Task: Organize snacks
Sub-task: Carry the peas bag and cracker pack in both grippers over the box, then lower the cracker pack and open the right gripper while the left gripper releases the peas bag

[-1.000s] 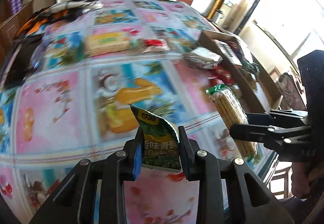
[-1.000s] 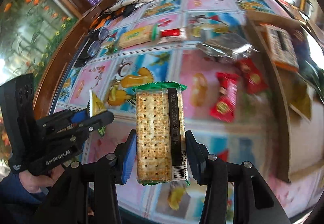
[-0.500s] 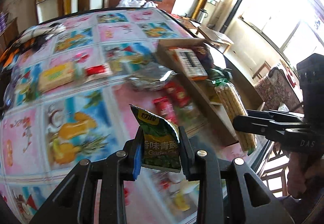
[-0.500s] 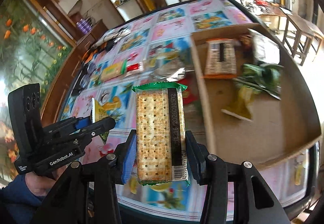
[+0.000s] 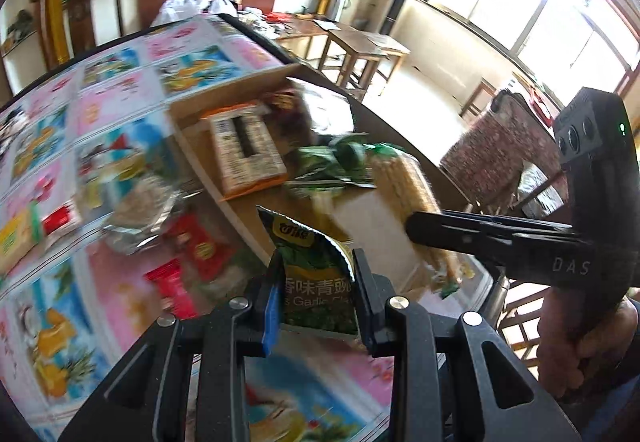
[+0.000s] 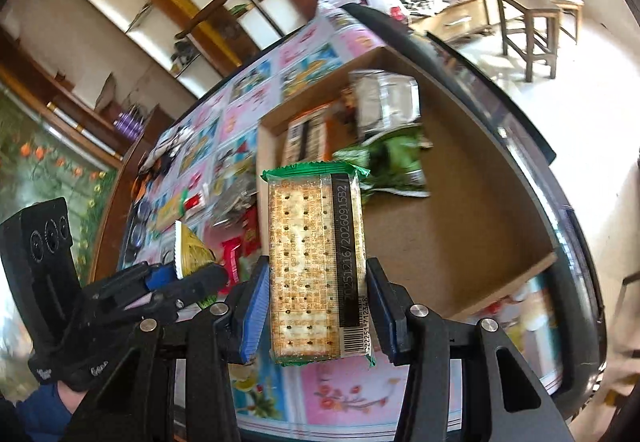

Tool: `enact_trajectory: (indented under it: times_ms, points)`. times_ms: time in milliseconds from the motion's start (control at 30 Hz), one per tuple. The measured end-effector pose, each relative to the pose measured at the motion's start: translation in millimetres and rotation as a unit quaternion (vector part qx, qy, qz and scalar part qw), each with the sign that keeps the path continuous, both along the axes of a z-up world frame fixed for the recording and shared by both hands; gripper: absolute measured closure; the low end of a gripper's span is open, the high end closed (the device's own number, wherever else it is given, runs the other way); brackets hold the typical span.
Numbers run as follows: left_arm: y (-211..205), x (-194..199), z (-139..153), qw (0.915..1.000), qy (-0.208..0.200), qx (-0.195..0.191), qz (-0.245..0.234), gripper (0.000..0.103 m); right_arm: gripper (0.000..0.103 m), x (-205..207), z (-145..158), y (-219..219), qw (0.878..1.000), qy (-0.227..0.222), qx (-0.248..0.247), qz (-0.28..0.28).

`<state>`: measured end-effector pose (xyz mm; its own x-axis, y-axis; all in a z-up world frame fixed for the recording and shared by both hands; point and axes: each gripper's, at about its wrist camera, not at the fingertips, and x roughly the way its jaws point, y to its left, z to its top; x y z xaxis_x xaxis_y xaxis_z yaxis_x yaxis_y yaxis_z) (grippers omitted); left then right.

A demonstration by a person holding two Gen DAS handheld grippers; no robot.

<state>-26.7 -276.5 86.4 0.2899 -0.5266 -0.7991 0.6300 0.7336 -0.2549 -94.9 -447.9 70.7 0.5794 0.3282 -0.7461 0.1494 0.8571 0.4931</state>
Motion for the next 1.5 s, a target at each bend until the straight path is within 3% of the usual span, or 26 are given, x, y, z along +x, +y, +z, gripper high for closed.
enact_trajectory:
  times_ms: [400,933,1500]
  points:
    - [-53.4,4.6,-24.1,0.9992,0.023,0.006,-0.033,0.073,0.053,-0.6,-10.8,-39.5,0.999,0.021,-0.001,-0.034]
    - [-73.8,15.6,-50.2,0.9977,0.043,0.026,-0.044,0.073,0.053,25.1,-30.3,-53.2,0.998,0.046,-0.006,-0.030]
    - [-86.0,8.4,-62.3,0.9957,0.016,0.064,-0.065,0.073,0.054,44.1,-47.4,-49.1,0.997,0.053,-0.057,-0.022]
